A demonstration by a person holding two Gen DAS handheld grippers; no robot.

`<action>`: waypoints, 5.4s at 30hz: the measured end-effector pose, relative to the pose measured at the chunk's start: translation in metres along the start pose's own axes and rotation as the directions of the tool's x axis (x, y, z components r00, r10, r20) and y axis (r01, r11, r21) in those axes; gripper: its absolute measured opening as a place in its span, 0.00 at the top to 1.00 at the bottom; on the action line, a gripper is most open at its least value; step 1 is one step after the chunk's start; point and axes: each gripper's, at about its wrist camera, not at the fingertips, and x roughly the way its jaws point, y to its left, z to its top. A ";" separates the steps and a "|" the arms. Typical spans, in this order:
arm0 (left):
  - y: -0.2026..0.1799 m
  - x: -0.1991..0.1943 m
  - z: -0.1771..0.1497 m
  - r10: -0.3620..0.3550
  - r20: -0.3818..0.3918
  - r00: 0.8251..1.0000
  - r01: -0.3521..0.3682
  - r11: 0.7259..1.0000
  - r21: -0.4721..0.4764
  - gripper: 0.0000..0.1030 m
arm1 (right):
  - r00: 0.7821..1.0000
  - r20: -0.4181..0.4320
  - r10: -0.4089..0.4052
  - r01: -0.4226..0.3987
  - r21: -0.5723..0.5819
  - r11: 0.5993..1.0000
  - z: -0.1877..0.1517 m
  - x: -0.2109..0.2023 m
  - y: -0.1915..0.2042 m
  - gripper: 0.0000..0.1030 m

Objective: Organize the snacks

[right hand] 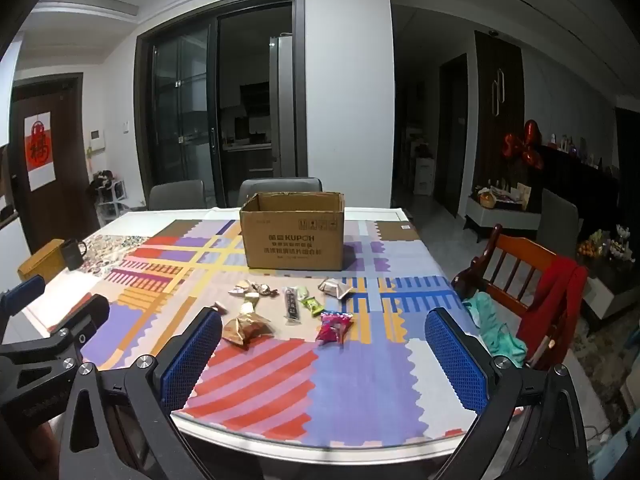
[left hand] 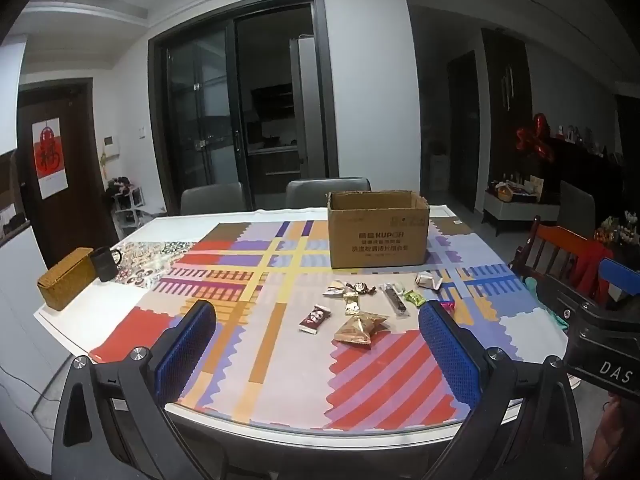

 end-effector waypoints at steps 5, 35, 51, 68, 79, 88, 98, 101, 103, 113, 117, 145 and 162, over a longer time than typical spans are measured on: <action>-0.006 -0.008 -0.005 0.005 0.046 0.999 -0.007 1.000 0.028 0.00 | 1.000 -0.004 -0.001 0.001 0.002 1.000 -0.001 0.000 -0.002 0.00; -0.004 -0.003 -0.003 0.036 0.005 0.999 -0.036 0.999 0.007 0.00 | 0.999 0.004 0.032 -0.032 0.013 0.999 0.000 -0.002 -0.006 0.00; 0.000 -0.006 -0.005 0.035 0.009 0.999 -0.035 0.999 0.002 0.00 | 1.000 0.008 0.019 -0.019 0.009 1.000 0.003 -0.003 -0.006 0.00; 0.002 -0.010 -0.007 0.025 -0.001 1.000 -0.025 1.000 -0.002 0.00 | 1.000 0.008 0.002 -0.002 0.014 1.000 0.003 -0.002 -0.008 0.00; 0.002 -0.010 -0.007 0.027 -0.002 1.000 -0.027 1.000 0.001 0.00 | 1.000 0.008 0.007 -0.008 0.019 1.000 -0.001 0.000 -0.006 0.00; -0.003 0.003 -0.007 0.023 -0.028 0.999 -0.023 1.000 0.015 0.00 | 1.000 -0.005 0.012 -0.012 0.026 1.000 -0.003 0.003 -0.005 0.00; -0.009 0.035 -0.004 0.008 -0.079 0.997 -0.005 0.999 0.035 0.00 | 0.999 -0.039 0.009 -0.007 0.040 0.999 0.000 0.027 -0.010 0.00; -0.011 0.048 -0.002 0.004 -0.094 0.996 0.000 0.999 0.043 0.00 | 0.999 -0.046 0.000 0.002 0.048 0.999 0.002 0.037 -0.011 0.00; -0.012 0.057 -0.002 0.001 -0.106 0.994 0.005 0.999 0.049 0.00 | 0.998 -0.057 -0.001 0.003 0.048 0.999 0.003 0.046 -0.011 0.00; -0.021 0.110 -0.006 -0.018 -0.167 0.986 0.030 0.997 0.068 0.00 | 0.990 -0.142 0.002 0.002 0.033 0.999 0.000 0.095 -0.011 0.00; -0.028 0.135 -0.003 -0.037 -0.187 0.982 0.053 0.995 0.082 0.00 | 0.986 -0.169 0.005 0.000 0.032 0.999 -0.001 0.115 -0.011 0.00; -0.051 0.282 -0.046 -0.102 -0.391 0.915 0.170 0.975 0.144 0.09 | 0.923 -0.382 -0.054 0.051 -0.018 0.999 -0.028 0.266 -0.013 0.01; -0.060 0.321 -0.070 -0.137 -0.483 0.865 0.220 0.968 0.118 0.30 | 0.873 -0.485 -0.042 0.044 -0.008 0.999 -0.054 0.314 -0.012 0.12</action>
